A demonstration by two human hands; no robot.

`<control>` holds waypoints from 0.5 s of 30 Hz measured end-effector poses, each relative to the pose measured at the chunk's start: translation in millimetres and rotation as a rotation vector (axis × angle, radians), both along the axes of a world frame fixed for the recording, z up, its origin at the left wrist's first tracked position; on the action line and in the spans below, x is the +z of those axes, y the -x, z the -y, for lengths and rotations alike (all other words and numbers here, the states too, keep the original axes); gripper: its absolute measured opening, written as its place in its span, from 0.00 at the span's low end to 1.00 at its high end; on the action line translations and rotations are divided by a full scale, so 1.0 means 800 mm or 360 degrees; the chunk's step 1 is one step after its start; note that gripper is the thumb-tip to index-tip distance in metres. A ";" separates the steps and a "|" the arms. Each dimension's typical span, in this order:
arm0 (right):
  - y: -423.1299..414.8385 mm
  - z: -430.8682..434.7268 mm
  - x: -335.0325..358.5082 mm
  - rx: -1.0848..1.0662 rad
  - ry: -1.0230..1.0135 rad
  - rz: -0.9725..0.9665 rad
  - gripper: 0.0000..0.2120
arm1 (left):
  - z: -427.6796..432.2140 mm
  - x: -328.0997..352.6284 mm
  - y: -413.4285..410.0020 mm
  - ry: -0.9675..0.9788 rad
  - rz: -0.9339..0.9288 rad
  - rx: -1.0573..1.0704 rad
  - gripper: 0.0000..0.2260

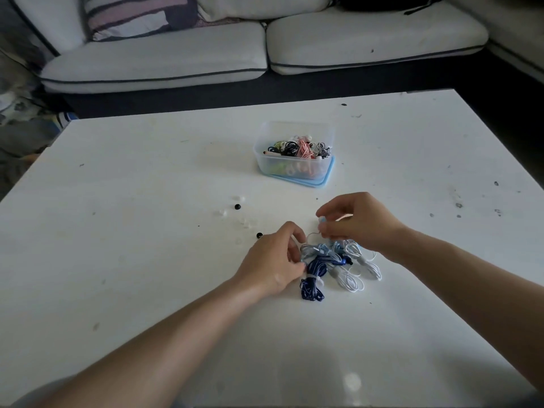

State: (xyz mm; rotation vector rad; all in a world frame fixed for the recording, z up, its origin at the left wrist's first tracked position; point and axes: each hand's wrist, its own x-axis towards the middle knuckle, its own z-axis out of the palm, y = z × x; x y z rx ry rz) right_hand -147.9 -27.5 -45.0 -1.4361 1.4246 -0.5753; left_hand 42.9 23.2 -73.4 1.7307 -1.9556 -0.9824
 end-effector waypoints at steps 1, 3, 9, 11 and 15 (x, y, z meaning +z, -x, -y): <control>0.000 0.001 -0.001 0.0059 0.0069 -0.0180 0.08 | 0.001 0.002 -0.001 -0.0003 -0.0012 0.0028 0.16; 0.001 0.003 -0.002 0.0158 0.0189 -0.0465 0.09 | 0.006 0.008 -0.005 -0.0020 -0.0066 0.0101 0.17; -0.002 -0.001 -0.002 0.0320 0.0271 -0.0742 0.12 | 0.018 0.027 -0.011 -0.0025 -0.0336 0.0326 0.14; -0.003 -0.002 -0.003 0.0378 0.0299 -0.0848 0.12 | 0.021 0.029 -0.011 -0.0047 -0.0498 0.0398 0.13; -0.009 -0.005 -0.004 0.0403 0.0534 -0.0913 0.13 | 0.019 0.034 -0.008 -0.0133 -0.0788 0.0479 0.13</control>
